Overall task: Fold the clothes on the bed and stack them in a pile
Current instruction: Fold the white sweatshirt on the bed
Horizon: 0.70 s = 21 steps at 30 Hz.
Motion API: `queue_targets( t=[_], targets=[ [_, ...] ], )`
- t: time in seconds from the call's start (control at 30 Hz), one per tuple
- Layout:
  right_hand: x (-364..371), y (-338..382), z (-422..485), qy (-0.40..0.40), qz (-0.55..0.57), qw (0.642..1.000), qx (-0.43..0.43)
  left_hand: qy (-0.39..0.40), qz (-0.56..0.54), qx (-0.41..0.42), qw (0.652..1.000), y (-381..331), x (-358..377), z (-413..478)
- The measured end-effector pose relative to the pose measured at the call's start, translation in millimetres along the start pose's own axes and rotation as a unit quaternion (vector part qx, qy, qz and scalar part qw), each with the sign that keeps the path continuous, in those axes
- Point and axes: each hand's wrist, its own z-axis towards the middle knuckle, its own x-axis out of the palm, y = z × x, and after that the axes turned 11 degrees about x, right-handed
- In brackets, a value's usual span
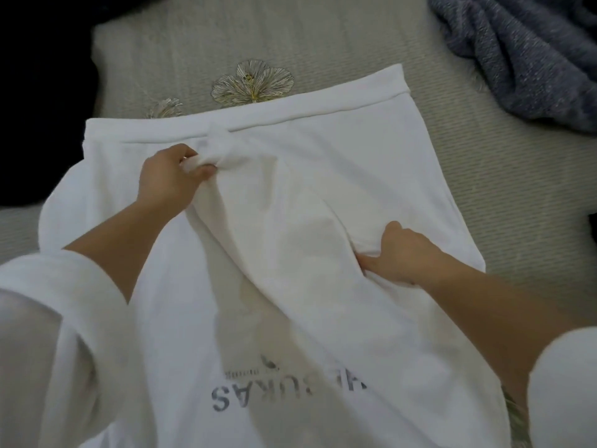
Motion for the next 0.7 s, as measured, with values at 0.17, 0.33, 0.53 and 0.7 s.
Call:
queue_targets(
  t=[0.17, 0.33, 0.53, 0.7],
  targets=[
    [-5, 5, -4, 0.013, -0.017, 1.0, 0.015, -0.028, -0.362, -0.097, 0.927, 10, -33, -2],
    [-8, 13, -8, 0.02, 0.005, 0.998, 0.061, -0.088, -0.377, -0.233, 0.892, 38, -34, -5],
    [5, 13, -13, -0.036, 0.026, 0.997, 0.058, -0.1, -0.299, -0.241, 0.918, 28, -6, -11],
    [4, -13, -22, -0.147, 0.115, 0.981, -0.049, -0.14, -0.312, -0.205, 0.917, 33, -9, -13]
  ],
)
